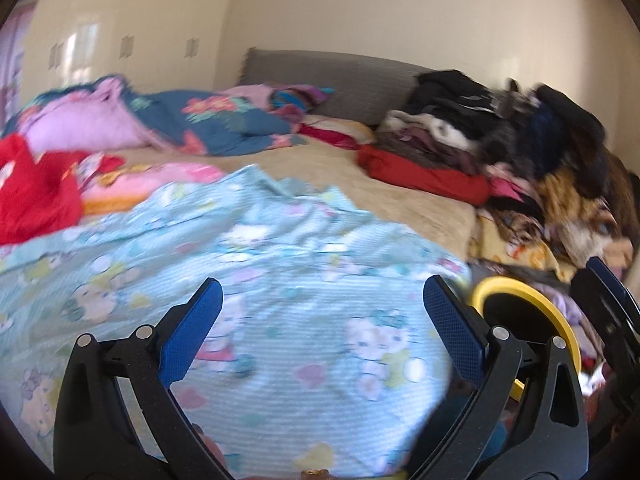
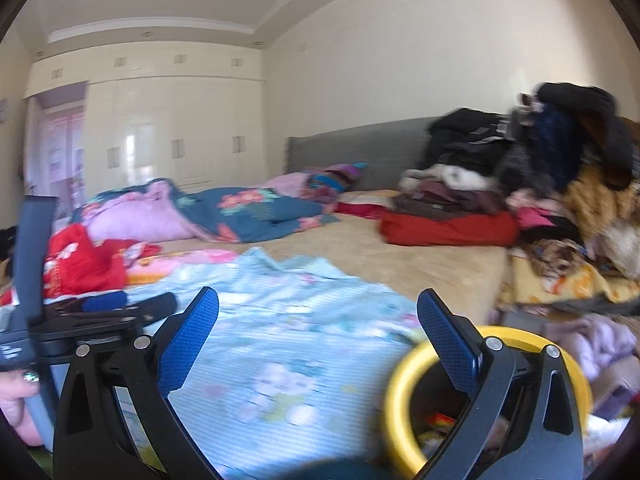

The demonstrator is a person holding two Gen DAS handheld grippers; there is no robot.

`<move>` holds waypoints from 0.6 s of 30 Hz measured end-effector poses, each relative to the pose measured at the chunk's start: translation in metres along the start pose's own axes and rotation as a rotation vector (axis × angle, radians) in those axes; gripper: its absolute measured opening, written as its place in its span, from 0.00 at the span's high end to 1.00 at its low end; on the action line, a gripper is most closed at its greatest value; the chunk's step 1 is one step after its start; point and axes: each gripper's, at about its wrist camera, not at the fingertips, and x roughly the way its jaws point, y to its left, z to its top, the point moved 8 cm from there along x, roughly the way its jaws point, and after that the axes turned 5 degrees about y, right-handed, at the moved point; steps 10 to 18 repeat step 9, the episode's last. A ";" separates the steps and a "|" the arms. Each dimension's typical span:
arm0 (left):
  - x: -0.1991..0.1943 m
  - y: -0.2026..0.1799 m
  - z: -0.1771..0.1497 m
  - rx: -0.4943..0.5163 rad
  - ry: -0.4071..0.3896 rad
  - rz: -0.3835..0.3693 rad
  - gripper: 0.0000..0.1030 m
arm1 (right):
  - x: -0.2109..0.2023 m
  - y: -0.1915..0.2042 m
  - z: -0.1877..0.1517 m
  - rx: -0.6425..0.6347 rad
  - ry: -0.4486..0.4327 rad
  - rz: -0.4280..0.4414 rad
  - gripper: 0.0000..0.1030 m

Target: Collect trash

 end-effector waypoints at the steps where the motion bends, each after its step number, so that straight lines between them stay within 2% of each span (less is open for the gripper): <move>1: 0.000 0.019 0.001 -0.031 0.006 0.031 0.10 | 0.008 0.013 0.002 -0.002 0.013 0.032 0.06; 4: 0.000 0.092 0.000 -0.144 0.033 0.149 0.10 | 0.041 0.063 0.002 0.010 0.089 0.162 0.06; 6: -0.005 0.162 -0.007 -0.238 0.057 0.275 0.10 | 0.066 0.099 -0.002 0.026 0.158 0.236 0.06; 8: -0.009 0.221 -0.018 -0.294 0.103 0.393 0.10 | 0.103 0.149 -0.015 0.015 0.289 0.312 0.06; 9: -0.010 0.254 -0.027 -0.324 0.131 0.461 0.10 | 0.103 0.149 -0.015 0.015 0.289 0.312 0.06; 18: -0.010 0.254 -0.027 -0.324 0.131 0.461 0.10 | 0.103 0.149 -0.015 0.015 0.289 0.312 0.06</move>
